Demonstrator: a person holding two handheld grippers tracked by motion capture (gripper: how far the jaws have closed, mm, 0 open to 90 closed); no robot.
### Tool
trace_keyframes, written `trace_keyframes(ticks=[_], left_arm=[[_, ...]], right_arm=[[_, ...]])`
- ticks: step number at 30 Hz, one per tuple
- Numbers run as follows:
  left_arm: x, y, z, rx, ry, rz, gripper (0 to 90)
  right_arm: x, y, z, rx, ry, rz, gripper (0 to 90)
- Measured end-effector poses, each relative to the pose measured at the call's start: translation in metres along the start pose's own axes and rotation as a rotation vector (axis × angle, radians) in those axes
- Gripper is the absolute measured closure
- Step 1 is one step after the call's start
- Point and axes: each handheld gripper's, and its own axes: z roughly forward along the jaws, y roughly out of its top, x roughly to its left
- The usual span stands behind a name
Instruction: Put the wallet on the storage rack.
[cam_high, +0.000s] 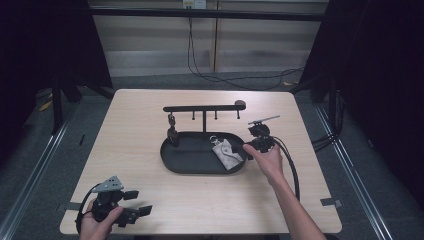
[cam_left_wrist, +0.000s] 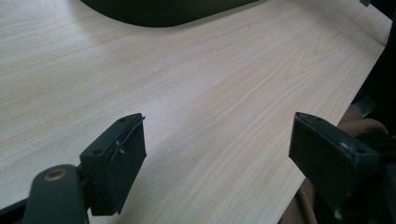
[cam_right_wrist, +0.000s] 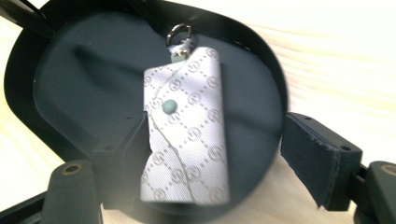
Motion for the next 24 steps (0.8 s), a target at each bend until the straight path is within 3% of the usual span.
trace_keyframes(ticks=[15,24], left_arm=[[0.003,0.0,-0.001,-0.005,0.018,-0.017,18.5],[0.003,-0.001,-0.002,-0.012,0.022,-0.028,18.1]], right_arm=[[-0.014,-0.037,-0.043,-0.14,0.001,0.014,24.3],[-0.016,-0.068,-0.067,-0.19,-0.057,-0.012,23.1]])
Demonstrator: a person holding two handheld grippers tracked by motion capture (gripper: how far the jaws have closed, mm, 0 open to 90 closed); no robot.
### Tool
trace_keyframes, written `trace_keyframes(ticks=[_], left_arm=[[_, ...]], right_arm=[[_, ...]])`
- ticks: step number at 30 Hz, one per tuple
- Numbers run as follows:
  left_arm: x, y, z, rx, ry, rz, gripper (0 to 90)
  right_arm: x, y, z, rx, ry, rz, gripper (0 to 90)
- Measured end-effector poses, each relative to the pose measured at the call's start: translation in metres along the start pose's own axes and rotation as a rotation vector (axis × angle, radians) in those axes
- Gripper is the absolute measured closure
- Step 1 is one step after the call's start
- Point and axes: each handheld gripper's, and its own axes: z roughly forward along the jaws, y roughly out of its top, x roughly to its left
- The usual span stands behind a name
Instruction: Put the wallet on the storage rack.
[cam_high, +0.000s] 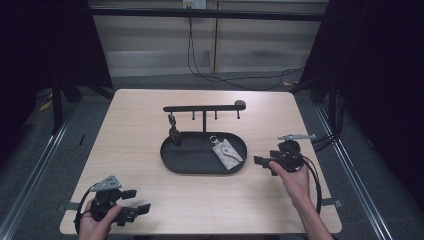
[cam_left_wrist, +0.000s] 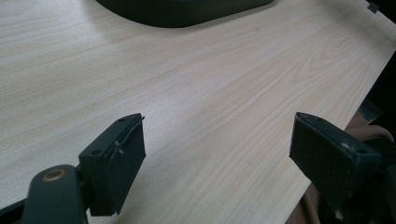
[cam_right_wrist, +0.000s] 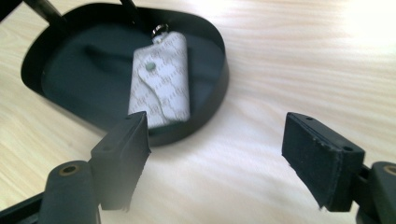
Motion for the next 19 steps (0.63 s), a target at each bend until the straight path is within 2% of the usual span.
trace_keyframes(ticks=[7,10,13,18,19], left_arm=[[0.0,0.0,-0.001,-0.002,-0.001,0.005,18.2],[-0.001,0.001,-0.005,-0.043,0.01,0.005,18.2],[0.0,0.001,-0.005,-0.043,0.011,-0.004,18.2],[-0.001,0.001,-0.005,-0.043,0.007,-0.002,18.2],[-0.001,0.001,-0.005,-0.042,0.006,-0.002,18.2]], right_arm=[[-0.002,-0.021,-0.015,-0.008,-0.007,-0.003,23.4],[0.0,-0.033,-0.022,-0.019,0.001,0.016,24.6],[-0.002,-0.048,-0.027,-0.017,0.016,0.04,24.2],[-0.009,-0.067,-0.031,0.001,-0.017,0.04,21.9],[-0.013,-0.071,-0.03,0.013,-0.041,0.027,21.6]])
